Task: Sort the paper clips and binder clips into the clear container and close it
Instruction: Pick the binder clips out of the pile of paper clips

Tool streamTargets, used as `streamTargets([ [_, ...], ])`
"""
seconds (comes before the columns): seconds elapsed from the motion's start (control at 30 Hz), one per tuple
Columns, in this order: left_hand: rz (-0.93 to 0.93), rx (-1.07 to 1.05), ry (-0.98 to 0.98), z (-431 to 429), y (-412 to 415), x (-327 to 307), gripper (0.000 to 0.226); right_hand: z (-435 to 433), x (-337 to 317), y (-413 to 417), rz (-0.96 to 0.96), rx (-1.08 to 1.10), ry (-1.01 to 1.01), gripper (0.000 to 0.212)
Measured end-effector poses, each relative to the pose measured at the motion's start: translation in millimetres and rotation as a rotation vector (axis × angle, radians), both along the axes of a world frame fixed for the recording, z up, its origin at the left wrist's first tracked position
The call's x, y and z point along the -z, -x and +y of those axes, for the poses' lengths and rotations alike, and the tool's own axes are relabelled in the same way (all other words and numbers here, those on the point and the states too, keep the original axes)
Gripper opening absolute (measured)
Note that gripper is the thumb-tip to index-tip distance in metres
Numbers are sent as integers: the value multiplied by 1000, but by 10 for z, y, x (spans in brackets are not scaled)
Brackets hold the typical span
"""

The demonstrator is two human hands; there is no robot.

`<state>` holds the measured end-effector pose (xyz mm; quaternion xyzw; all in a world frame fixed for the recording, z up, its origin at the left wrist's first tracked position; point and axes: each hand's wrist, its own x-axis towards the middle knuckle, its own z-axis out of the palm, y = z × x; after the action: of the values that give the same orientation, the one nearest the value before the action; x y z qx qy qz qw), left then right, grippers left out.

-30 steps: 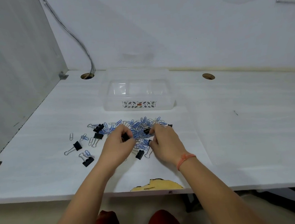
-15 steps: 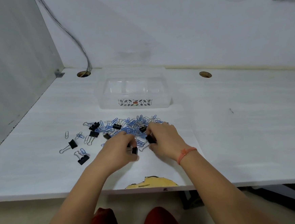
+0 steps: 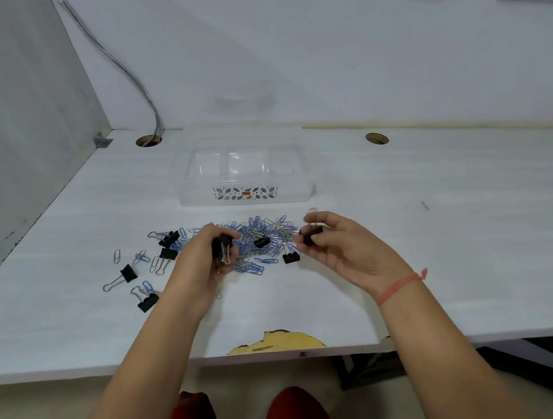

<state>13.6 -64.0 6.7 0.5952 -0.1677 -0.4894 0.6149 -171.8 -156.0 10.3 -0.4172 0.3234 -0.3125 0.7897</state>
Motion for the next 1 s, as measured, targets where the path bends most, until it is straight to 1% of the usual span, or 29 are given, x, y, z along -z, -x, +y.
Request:
streamTargets([
  [0.03,152,-17,14,-29,20,-21,24,-2,-5,12,-79,23,-110,33],
  [0.07,270,-21,22,-58,39,-39,23,-4,5,4,-93,44,-161,31],
  [0.1,316,-6,20,-88,58,-50,21,-1,23,-20,-47,70,-157,27],
  [0.13,289,19,10,-122,77,-50,18,-3,57,-51,59,101,-81,25],
  [0.17,199,47,-4,-165,94,-36,15,-7,112,-89,217,136,72,29],
  [0.2,56,72,-17,-206,108,-17,13,-6,173,-124,405,166,273,35],
  [0.23,-132,89,-31,-246,116,14,13,6,236,-160,590,196,483,38],
  [0.27,-359,97,-48,-288,118,51,11,22,297,-198,745,224,676,36],
  [0.3,-619,102,-75,-332,109,93,7,40,345,-237,861,222,821,30],
  [0.33,-870,113,-116,-372,101,127,3,64,378,-268,944,181,913,26],
  [0.37,-1074,134,-169,-408,97,145,7,81,415,-292,1007,121,962,26],
  [0.4,-1206,174,-213,-438,97,152,13,90,456,-314,1052,73,981,26],
  [0.43,-1279,219,-242,-472,90,168,19,97,486,-330,1079,55,992,26],
  [0.5,-1343,297,-263,-528,84,212,26,110,520,-354,1119,73,1035,24],
  [0.6,-1336,309,-264,-555,66,269,22,149,562,-353,1148,87,1153,23],
  [0.67,-1320,299,-246,-556,50,295,15,165,581,-317,1092,171,1227,23],
  [0.73,-1317,306,-236,-547,49,304,8,149,573,-272,1012,298,1253,19],
  [0.8,-1317,322,-236,-535,62,302,7,92,537,-244,936,405,1167,15],
  [0.9,-1352,324,-249,-516,106,305,12,6,413,-216,841,522,953,19],
  [1.0,-1446,325,-276,-500,142,327,16,-62,361,-199,695,526,743,21],
])
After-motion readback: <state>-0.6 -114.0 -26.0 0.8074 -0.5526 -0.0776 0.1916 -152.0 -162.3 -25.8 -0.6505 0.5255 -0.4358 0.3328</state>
